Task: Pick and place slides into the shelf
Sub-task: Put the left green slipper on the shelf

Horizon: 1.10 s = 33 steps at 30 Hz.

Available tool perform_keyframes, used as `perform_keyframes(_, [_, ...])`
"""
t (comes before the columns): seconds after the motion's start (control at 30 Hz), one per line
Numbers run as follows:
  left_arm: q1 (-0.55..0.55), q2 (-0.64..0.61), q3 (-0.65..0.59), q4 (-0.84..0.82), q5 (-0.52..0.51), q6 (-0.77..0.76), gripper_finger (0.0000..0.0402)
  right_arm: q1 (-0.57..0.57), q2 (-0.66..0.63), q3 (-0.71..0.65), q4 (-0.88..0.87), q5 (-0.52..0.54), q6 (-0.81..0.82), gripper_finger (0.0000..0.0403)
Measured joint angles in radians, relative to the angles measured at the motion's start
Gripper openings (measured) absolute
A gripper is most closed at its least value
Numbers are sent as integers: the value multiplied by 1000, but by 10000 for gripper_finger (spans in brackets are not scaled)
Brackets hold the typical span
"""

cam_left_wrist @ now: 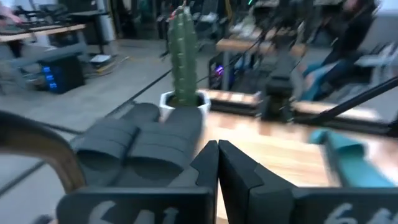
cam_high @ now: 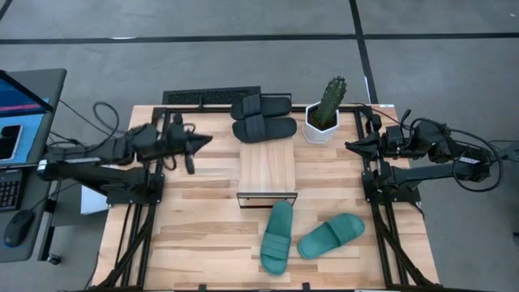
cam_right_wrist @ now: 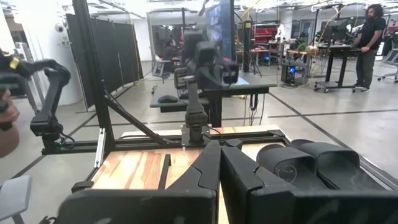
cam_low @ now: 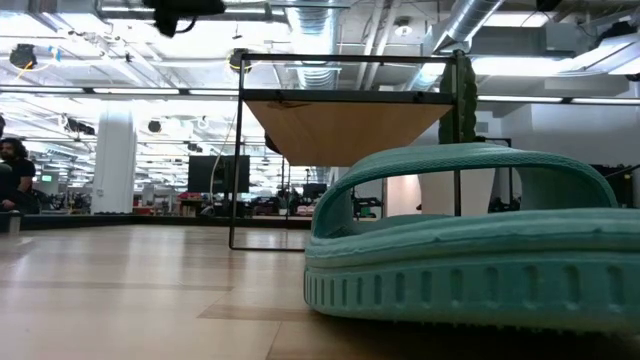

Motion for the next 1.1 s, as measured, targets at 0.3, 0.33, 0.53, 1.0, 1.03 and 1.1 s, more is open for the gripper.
perform_keyframes(0.3, [-125, -289, -359, 194, -8, -83, 0, 0, 0, 0, 0, 0, 0, 0])
perform_keyframes(0.33, [-134, -316, -388, 211, -14, -85, 0, 0, 0, 0, 0, 0, 0, 0])
perform_keyframes(0.53, [-144, -425, -494, 255, -2, -73, 0, 0, 0, 0, 0, 0, 0, 0])
perform_keyframes(1.0, [-144, -471, -633, 304, 0, 79, 0, -8, 0, 0, 24, 77, -110, 0])
perform_keyframes(1.03, [-144, -471, -638, 313, -3, 93, 0, -9, 0, 0, 38, 90, -124, 0])
perform_keyframes(1.1, [-144, -471, -638, 319, -12, 122, 0, -9, 0, 0, 42, 87, -113, 0])
